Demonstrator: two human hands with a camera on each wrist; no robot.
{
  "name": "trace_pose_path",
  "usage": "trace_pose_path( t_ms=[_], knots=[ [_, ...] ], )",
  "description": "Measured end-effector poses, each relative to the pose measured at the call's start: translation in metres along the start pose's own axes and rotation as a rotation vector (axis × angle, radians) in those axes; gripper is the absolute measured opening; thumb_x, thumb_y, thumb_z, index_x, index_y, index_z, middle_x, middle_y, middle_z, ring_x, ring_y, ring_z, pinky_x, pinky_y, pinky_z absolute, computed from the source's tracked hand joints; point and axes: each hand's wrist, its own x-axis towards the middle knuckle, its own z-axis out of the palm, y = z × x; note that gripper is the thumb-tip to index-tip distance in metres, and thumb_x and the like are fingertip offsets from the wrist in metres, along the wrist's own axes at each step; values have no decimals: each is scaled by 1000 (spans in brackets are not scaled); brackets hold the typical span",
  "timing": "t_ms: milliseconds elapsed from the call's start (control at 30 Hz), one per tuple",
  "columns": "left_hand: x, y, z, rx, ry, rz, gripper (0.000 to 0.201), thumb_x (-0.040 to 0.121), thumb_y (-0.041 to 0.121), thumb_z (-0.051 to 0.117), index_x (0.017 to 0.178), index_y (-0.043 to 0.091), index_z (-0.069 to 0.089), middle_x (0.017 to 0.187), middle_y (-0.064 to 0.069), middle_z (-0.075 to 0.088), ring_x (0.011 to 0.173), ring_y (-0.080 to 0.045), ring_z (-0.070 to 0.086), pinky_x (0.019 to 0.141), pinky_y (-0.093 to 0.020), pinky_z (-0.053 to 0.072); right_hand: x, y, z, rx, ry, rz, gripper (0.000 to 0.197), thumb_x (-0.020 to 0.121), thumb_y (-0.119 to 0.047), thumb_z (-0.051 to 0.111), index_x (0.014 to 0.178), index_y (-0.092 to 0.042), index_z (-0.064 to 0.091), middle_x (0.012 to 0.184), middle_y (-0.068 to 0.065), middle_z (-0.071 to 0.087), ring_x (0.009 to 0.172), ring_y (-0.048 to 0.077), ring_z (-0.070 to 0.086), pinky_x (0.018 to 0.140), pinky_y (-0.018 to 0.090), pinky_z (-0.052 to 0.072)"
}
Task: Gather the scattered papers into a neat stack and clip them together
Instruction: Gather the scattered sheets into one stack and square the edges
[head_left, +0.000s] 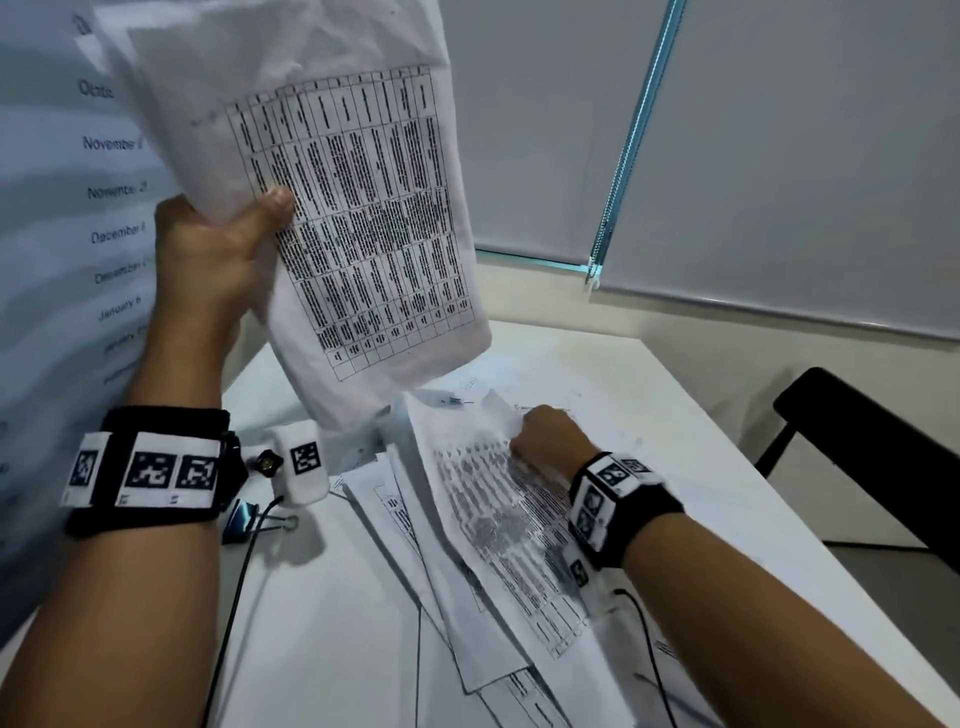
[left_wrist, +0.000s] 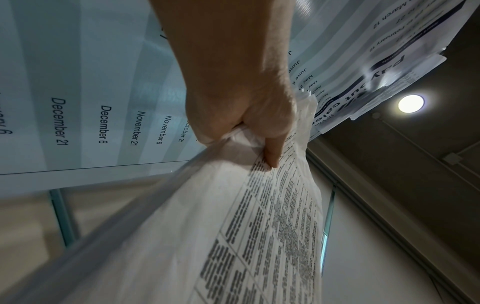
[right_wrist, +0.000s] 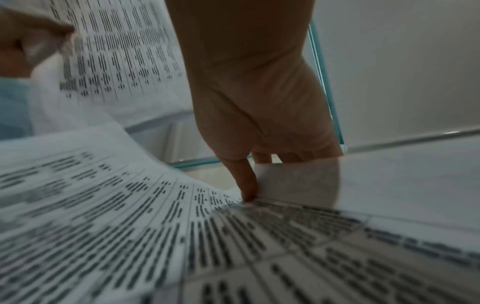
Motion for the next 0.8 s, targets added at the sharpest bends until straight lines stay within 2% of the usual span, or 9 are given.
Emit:
trace_pose_path(
  t_ms=[133,267,333,467,567,633,700,733,800],
  knots=[
    [-2,-1,5,28,-5,3,46,83,36,84,113,14,56,99,9,67,86,-1,68,72,-12,56,10,-11,15,-105,68,18,27,83,-14,61,108,-5,66,113,17,69,105,36,67,85,39,54],
    [-3,-1,8,29,-19,-1,32,82,34,84,98,19,62,94,8,68,85,-7,69,77,-21,59,14,-13,15,-95,57,7,30,84,-14,63,113,-6,62,119,16,67,110,35,65,95,44,52],
    [-1,-4,7,38,-39,27,31,81,35,85,98,14,69,90,6,70,80,-8,70,77,-24,60,10,-12,11,-53,53,-55,26,83,-10,59,109,-7,61,114,16,67,104,33,65,91,42,53],
    [1,-8,4,126,-29,92,30,84,37,82,99,13,73,94,1,73,81,-13,71,76,-27,60,-11,-12,-22,79,49,-212,11,88,-5,61,83,-14,61,80,2,61,75,21,57,59,25,39],
    [5,-8,2,188,83,175,53,81,49,79,107,3,75,97,-9,76,81,-15,70,74,-28,59,-37,1,-65,163,107,-371,33,86,-19,76,65,-24,51,63,-11,50,62,12,45,56,28,33],
    [5,-9,6,194,140,247,53,84,49,75,103,-1,75,88,-8,71,71,-10,66,66,-31,57,-58,16,-94,206,155,-422,36,84,-23,79,61,-30,52,55,-13,47,57,8,38,58,33,31],
    [1,-10,13,225,170,281,48,89,44,73,97,-3,74,81,-6,65,57,3,59,56,-25,51,-76,28,-120,241,188,-458,36,86,-23,79,62,-39,55,51,-16,45,53,4,34,57,33,29],
    [-1,-11,17,229,196,290,48,88,45,74,92,-2,74,79,-6,64,55,2,56,56,-27,50,-84,33,-131,309,212,-492,32,87,-21,78,68,-39,58,54,-17,48,53,3,38,57,31,33],
    [-3,-16,25,152,143,241,46,81,47,78,88,2,75,77,-6,66,66,-8,61,64,-36,55,-94,37,-150,624,231,-553,23,86,-9,73,100,-26,65,68,-13,68,61,2,59,61,24,48]
  ],
)
